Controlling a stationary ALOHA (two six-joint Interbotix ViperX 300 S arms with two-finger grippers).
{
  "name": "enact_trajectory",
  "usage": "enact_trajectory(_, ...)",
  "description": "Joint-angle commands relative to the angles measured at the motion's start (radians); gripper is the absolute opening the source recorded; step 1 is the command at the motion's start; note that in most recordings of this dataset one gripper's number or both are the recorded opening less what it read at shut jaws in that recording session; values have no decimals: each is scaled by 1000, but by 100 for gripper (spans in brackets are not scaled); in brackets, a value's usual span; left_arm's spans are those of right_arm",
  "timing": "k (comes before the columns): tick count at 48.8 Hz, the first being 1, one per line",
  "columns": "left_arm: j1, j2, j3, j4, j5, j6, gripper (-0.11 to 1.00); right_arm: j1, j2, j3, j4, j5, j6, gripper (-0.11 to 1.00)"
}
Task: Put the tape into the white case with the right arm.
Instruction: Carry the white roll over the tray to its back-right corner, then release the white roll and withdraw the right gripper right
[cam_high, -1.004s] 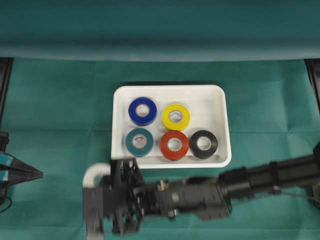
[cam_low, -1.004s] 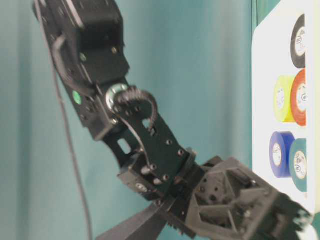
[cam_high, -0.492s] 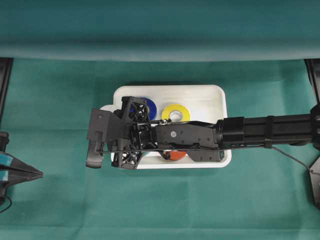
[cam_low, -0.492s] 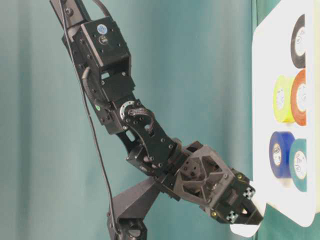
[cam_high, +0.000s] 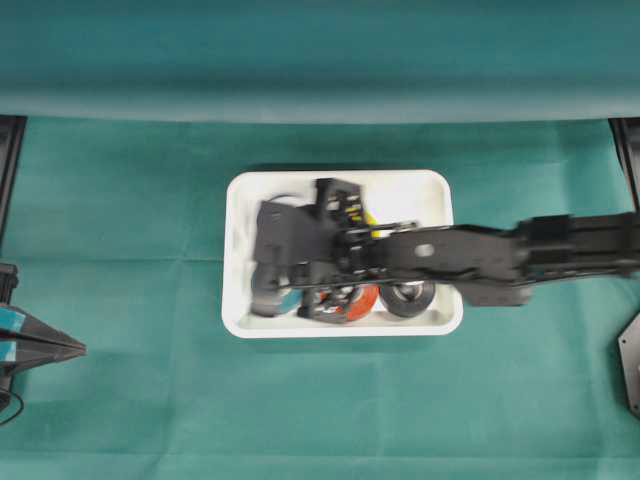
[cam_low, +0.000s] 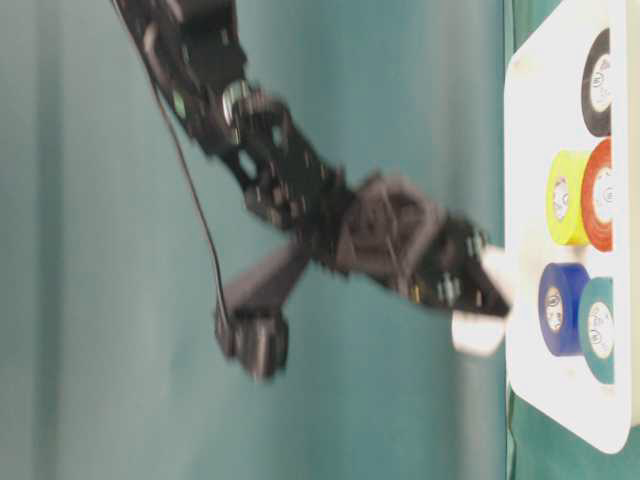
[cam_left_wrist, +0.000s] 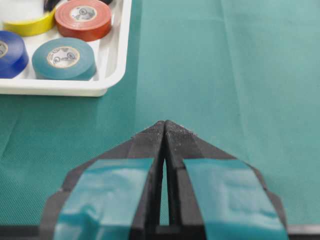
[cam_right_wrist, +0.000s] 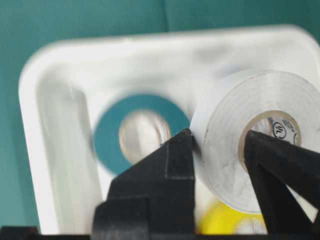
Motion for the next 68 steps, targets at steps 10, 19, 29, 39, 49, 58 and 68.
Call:
enact_trajectory(10, 2, 8, -11, -2, -9, 0, 0, -69, -213, 232, -5, -48, 2, 3)
enact_trajectory(19, 2, 8, -11, -2, -11, 2, 0, -130, -284, 370, -5, -120, 2, 3)
enact_trajectory(29, 2, 9, -11, -2, -9, 2, 0, -161, -296, 414, -5, -133, -5, 3)
enact_trajectory(39, 2, 9, -11, -2, -9, 2, 0, -161, -295, 411, -5, -138, -6, 3)
enact_trajectory(49, 2, 9, -12, -2, -9, 2, 0, -160, -295, 417, -5, -138, -6, 6)
enact_trajectory(58, 2, 8, -11, -2, -9, 2, 0, -161, -295, 420, -3, -138, -6, 53)
enact_trajectory(68, 2, 8, -11, -2, -11, 2, 0, -160, -313, 433, -5, -130, -5, 65)
